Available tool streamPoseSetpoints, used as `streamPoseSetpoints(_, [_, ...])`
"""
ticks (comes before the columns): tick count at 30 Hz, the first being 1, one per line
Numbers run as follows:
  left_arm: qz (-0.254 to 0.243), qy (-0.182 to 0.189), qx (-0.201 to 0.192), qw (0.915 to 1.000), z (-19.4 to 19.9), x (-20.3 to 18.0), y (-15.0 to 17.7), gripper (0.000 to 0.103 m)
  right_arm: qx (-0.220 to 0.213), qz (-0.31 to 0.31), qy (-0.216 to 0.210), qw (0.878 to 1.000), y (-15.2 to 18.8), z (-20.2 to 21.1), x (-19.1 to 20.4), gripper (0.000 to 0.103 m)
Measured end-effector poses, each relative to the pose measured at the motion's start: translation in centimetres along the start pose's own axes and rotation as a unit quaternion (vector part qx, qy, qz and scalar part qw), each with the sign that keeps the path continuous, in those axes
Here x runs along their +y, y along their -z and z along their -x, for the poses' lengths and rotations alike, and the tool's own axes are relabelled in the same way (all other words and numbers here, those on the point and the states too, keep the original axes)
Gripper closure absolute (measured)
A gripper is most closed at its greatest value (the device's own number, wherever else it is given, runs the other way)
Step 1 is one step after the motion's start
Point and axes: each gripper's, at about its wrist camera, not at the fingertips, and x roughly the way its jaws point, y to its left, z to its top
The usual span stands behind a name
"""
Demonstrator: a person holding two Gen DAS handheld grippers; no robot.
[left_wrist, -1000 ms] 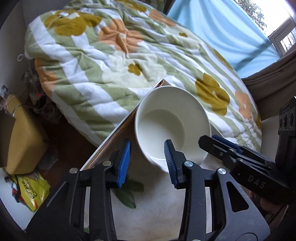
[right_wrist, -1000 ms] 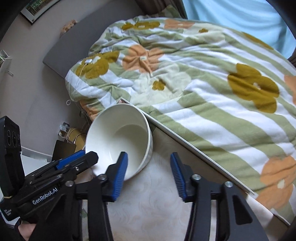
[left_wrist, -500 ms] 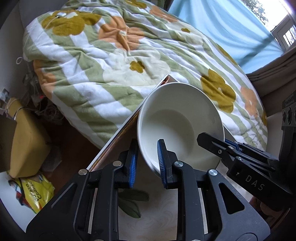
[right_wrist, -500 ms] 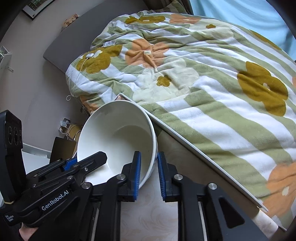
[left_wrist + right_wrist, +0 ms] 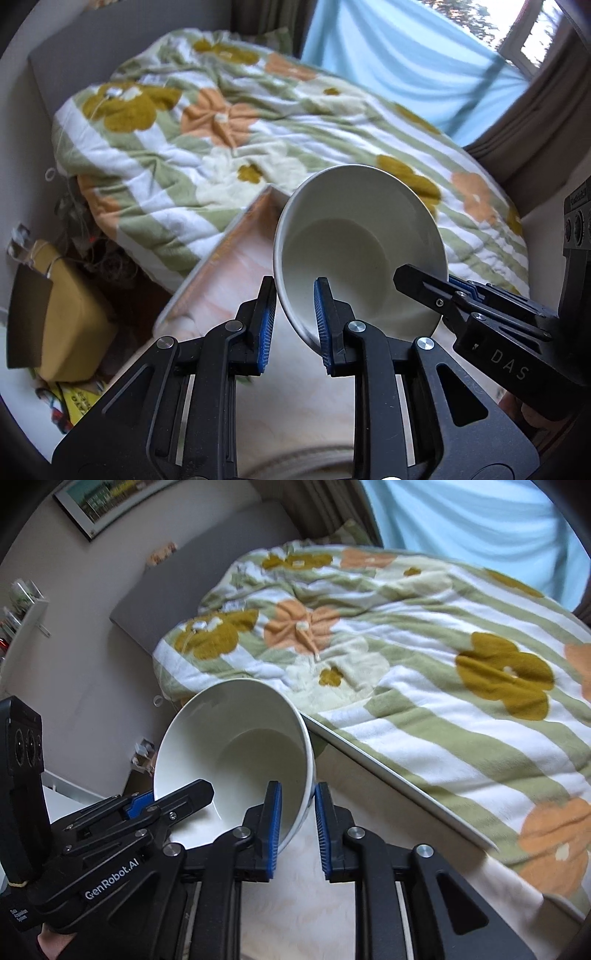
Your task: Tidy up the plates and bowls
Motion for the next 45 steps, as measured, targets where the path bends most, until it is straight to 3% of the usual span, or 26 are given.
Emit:
streamPoseSetpoints(6, [-0.046, 0.026, -0.017, 0.9985, 5.4, -5.9, 4.1, 0.085, -0.049, -0.019, 0.019, 0.998, 4.3, 8.5, -0.8, 0.086])
streamPoseSetpoints(11, [-0.082, 0.061, -0.016, 0.9946, 8.7, -11.1, 8.7, 0.085, -0.074, -0.047, 0.051, 0.995, 9.8, 15.4, -2.7, 0.086])
streamPoseSetpoints(22, [-0.147, 0.135, 0.034, 0.9793, 12.1, -21.6, 20.2, 0.085, -0.077, -0.114, 0.128, 0.982, 22.4, 25.9, -7.4, 0.086])
streamPoseSetpoints(32, [-0.191, 0.15, 0.144, 0.9594, 8.7, -25.6, 26.4, 0.085, -0.044, -0.192, 0.155, 0.968, 30.6, 26.8, -10.8, 0.086])
streamPoseSetpoints(37, [-0.22, 0.128, 0.164, 0.9531, 7.2, -26.7, 27.7, 0.085, -0.036, -0.211, 0.156, 0.964, 32.7, 26.2, -12.2, 0.086])
streamPoseSetpoints(45, [-0.233, 0.097, 0.171, 0.9523, 5.1, -27.5, 27.8, 0.085, -0.02, -0.204, 0.167, 0.964, 33.6, 24.5, -12.9, 0.087])
